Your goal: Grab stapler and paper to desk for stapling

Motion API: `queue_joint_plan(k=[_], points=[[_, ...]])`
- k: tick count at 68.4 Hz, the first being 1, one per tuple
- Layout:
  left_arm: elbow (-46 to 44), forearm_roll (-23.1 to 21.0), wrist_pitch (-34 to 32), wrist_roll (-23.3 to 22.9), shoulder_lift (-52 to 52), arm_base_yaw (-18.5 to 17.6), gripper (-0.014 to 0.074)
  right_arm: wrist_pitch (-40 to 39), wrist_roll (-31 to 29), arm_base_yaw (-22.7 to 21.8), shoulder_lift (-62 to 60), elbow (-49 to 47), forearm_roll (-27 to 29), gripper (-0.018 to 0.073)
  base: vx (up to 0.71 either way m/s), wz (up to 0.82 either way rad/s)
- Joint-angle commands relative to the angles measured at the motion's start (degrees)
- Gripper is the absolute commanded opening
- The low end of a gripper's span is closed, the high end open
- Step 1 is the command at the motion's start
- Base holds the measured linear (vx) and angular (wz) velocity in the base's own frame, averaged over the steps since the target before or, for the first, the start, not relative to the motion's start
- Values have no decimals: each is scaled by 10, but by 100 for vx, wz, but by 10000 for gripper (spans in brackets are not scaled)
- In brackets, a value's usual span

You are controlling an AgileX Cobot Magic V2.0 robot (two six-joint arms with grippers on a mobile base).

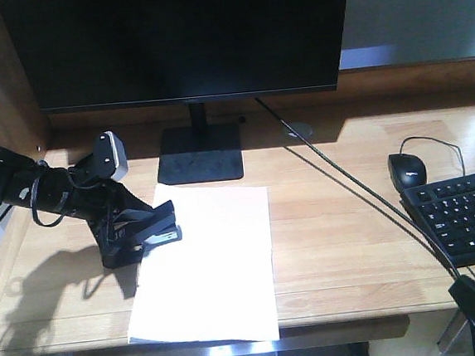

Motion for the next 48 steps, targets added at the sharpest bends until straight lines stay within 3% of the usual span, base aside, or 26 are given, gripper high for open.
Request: queue_joint_plan(k=[1,48], points=[[-12,-27,5,-6,-30,-4,-6,9,-6,-1,5,-16,-26,584,0,0],[-12,-3,-4,-24,35,-18,-6,9,-6,-1,5,-16,-26,584,0,0]])
